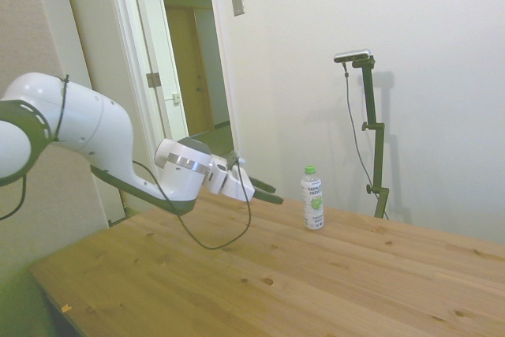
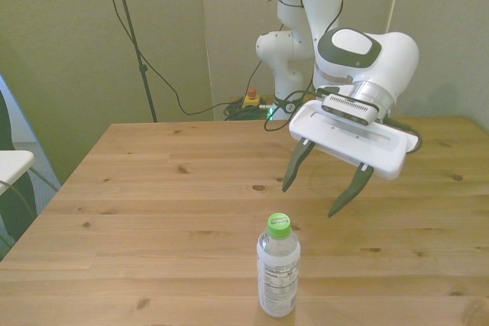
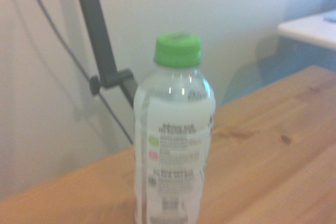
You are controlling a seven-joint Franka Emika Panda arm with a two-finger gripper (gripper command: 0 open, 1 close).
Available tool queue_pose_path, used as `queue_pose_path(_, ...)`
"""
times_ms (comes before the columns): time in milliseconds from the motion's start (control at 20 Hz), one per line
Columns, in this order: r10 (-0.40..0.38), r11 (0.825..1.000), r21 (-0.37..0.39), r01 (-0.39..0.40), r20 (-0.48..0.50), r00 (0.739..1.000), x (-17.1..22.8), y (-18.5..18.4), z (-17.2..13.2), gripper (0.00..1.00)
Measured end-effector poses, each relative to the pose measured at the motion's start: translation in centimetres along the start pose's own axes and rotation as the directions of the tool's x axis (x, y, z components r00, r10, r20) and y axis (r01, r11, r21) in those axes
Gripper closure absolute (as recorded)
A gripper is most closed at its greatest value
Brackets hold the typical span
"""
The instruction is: Stand the water bottle
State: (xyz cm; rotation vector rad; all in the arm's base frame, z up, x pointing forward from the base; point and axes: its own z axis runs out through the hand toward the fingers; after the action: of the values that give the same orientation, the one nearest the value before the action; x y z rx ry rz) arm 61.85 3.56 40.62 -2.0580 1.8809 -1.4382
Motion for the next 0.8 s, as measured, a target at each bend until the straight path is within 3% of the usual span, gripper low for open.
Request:
queue_pose_path(200,-0.083,0.99,-0.097,0.098,0.153,0.985,-1.3,4.0,-5.8,0.0)
queue_pose_path(400,-0.144,0.966,-0.162,0.202,0.316,0.938,-2.0,8.8,-10.8,0.0)
queue_pose_path(600,-0.204,0.935,-0.167,0.314,0.47,0.859,-1.5,10.6,-14.2,0.0)
queue_pose_path(800,-0.266,0.88,-0.162,0.447,0.611,0.745,2.0,10.4,-16.5,0.0)
